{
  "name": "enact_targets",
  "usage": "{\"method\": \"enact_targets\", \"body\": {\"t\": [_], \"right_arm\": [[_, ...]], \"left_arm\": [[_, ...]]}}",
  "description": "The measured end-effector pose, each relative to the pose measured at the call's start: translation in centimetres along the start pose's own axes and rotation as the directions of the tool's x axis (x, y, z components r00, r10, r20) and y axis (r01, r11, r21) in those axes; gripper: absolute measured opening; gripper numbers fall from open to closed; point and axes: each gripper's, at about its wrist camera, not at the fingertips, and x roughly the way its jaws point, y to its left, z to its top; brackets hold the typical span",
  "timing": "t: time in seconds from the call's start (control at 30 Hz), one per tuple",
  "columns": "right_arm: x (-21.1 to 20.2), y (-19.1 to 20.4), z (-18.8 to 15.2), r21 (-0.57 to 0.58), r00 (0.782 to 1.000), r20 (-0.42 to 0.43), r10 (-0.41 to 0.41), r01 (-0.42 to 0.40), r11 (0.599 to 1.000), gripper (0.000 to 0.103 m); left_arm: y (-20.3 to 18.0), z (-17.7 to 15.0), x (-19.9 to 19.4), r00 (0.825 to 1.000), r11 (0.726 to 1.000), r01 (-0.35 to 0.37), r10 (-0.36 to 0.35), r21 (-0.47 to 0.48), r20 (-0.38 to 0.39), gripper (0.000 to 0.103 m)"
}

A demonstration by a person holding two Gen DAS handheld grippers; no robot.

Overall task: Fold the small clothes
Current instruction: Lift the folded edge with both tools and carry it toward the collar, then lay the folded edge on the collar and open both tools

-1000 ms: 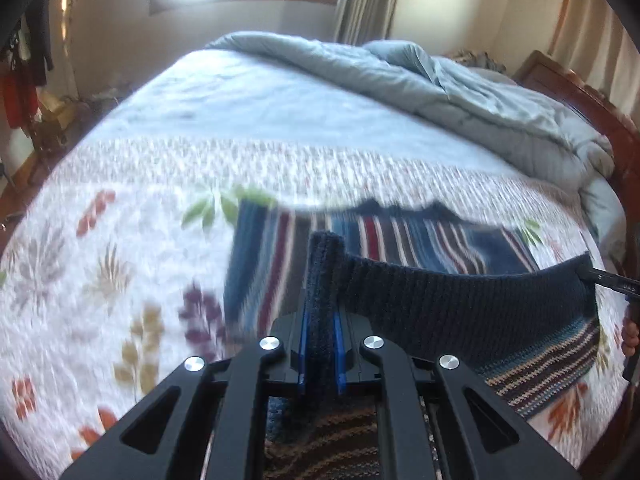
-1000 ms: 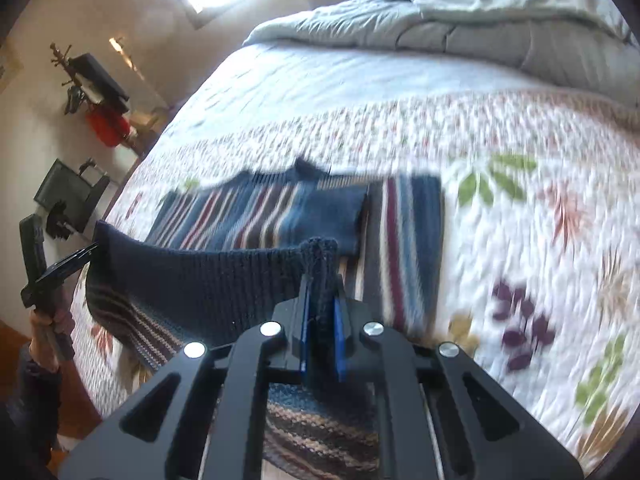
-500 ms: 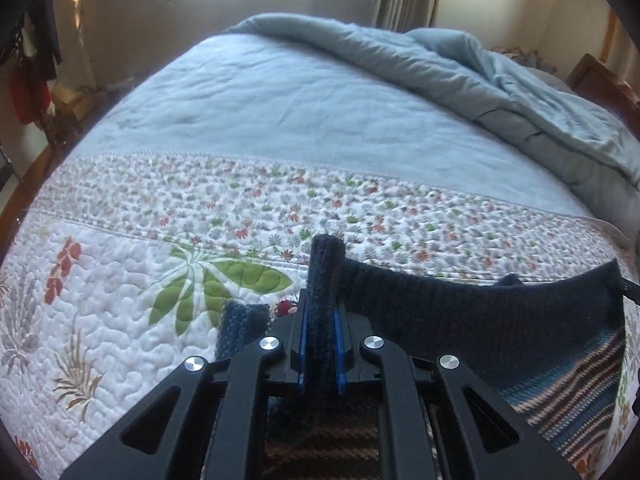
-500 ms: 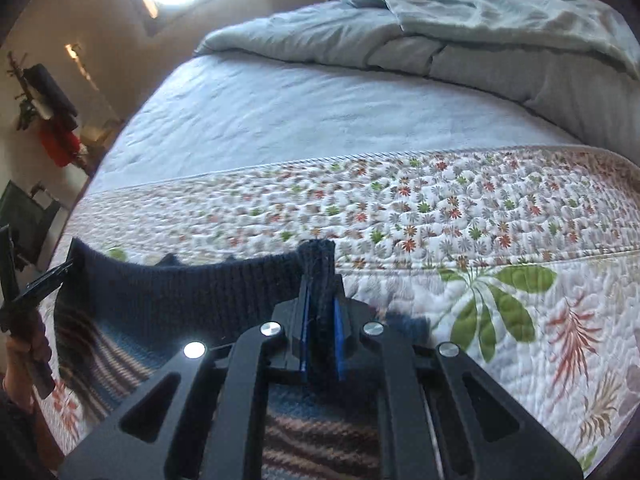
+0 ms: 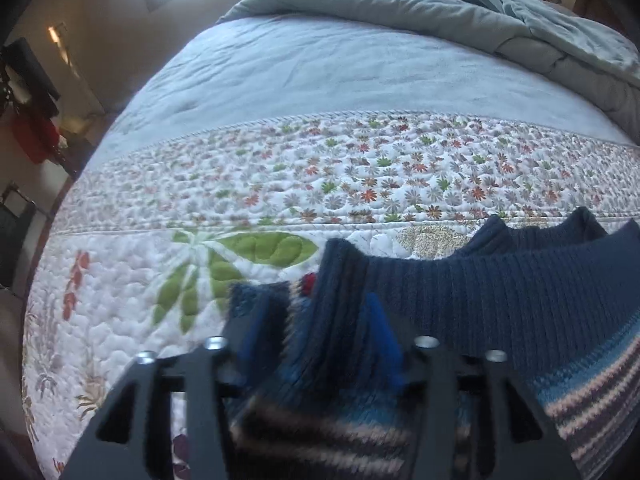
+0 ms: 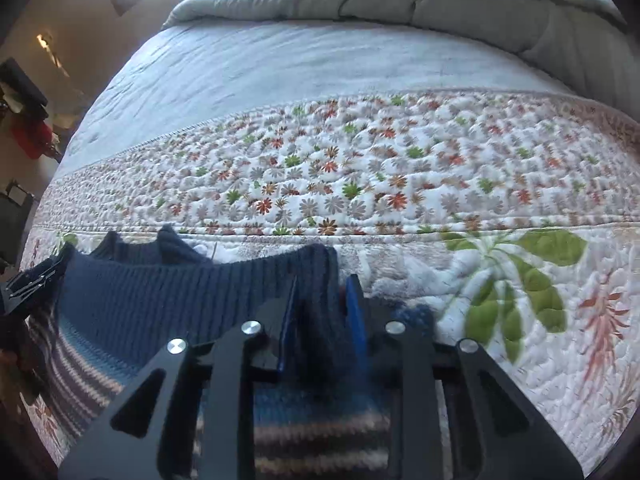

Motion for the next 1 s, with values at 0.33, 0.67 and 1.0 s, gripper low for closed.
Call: {"method": "enact_targets", "body": {"t": [0.33, 0.67, 1.0], "right_arm": [[-11.6, -3.5, -11.0, -0.026, 0.99, -0.05, 0.131, -0.132, 0.991, 0.049], [-10.6, -3.5, -17.0, 0.038, 0.957, -0.135, 0.257, -0.254, 0.967, 0.051], [-13.3, -2.4, -18.1, -0.069, 0.954, -0.117, 0.276, -0.285, 0.956, 0.008]], "left_arm": [[7.9, -11.1, -9.3, 0.997, 0.997, 0.068, -0.069, -0.044, -0.026, 0.067], [6.9, -16.6, -10.5, 0.978, 0.971, 0.199, -0.206, -0.13, -0.043, 0.068], [6.6, -16.4, -9.9, 0.98, 0.976, 0.15, -0.168, -0.156, -0.104, 0.011]]}}
